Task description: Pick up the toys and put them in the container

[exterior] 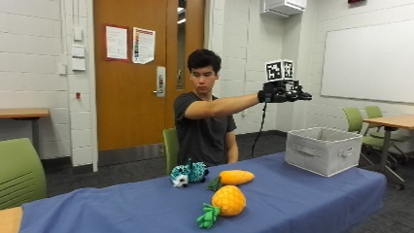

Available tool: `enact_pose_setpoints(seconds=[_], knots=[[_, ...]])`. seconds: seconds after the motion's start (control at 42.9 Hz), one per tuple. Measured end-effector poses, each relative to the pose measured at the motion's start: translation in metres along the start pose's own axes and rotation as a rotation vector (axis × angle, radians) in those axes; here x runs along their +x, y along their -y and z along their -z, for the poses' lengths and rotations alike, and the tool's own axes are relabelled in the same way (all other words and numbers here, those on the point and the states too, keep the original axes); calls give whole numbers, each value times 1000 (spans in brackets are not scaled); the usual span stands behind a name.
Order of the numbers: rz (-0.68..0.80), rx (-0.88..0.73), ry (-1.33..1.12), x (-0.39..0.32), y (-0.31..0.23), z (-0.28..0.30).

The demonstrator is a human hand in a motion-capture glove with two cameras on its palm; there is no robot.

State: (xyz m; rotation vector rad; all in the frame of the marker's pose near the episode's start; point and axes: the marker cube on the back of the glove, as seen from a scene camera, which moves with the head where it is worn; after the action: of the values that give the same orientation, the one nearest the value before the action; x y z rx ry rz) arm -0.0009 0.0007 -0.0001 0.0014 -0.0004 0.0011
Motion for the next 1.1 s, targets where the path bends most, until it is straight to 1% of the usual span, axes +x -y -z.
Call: enact_pose_setpoints(seconds=[0.303, 0.63, 0.84, 1.097], knots=[[27, 11, -6, 9, -13, -4], [25, 29, -31, 97, -59, -19], [-12, 20, -19, 157, -85, -64], [-7, -47, -2, 190, -103, -152]])
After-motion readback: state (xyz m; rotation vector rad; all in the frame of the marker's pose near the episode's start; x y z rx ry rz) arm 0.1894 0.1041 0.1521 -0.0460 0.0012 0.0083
